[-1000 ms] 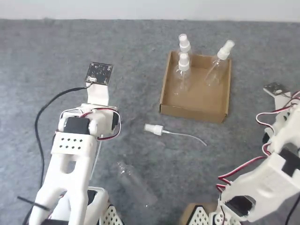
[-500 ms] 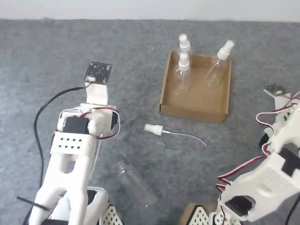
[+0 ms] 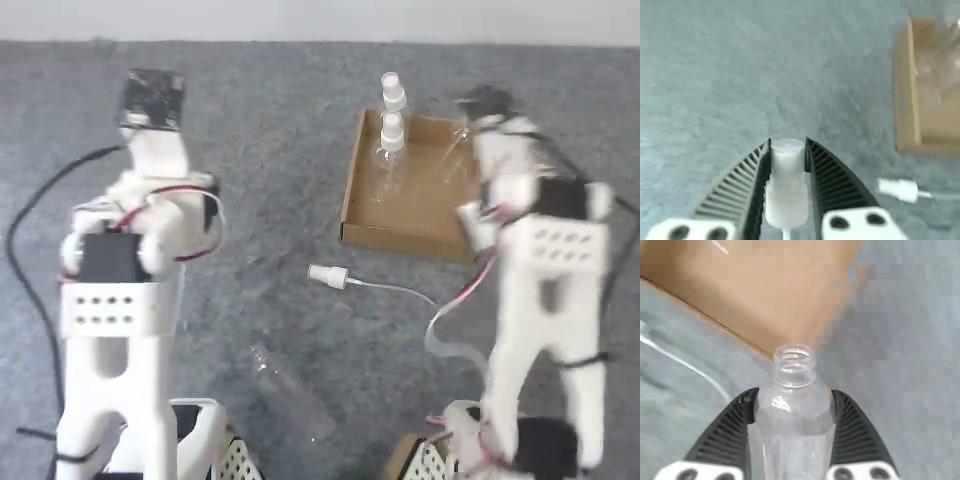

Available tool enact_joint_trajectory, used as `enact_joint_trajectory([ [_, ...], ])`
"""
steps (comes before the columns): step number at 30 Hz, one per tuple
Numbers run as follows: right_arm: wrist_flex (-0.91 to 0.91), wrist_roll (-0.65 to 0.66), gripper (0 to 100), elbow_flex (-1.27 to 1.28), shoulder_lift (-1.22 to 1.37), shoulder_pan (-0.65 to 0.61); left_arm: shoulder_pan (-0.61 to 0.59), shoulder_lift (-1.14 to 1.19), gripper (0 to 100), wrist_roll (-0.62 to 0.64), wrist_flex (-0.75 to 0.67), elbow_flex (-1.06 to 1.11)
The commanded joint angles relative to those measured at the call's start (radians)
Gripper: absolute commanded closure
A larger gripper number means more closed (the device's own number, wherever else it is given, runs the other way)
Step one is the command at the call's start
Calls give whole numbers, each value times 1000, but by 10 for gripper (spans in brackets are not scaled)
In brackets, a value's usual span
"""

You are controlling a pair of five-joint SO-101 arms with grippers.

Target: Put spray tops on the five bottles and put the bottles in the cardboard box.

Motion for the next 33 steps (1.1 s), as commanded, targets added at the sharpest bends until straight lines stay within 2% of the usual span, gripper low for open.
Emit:
enact_joint_trajectory([
  [1,-130,-158,993,97,-200,-306,-71,-41,969,11,72,-162],
  [7,-343,-284,993,255,-223,-661,-84,-224,970,8,109,-203],
  [14,-513,-324,993,400,-234,-831,-80,-370,970,20,68,-208],
  [18,-521,-324,993,474,-234,-934,-80,-377,971,147,-34,-208],
  [23,-599,-336,993,494,-237,-964,-78,-373,971,269,-155,-200],
  [26,-677,-404,993,534,-237,-964,-78,-377,971,330,-199,-176],
  [29,-771,-460,993,594,-237,-964,-80,-374,971,370,-269,-127],
  [33,-877,-473,993,661,-239,-961,-78,-376,971,405,-338,-62],
])
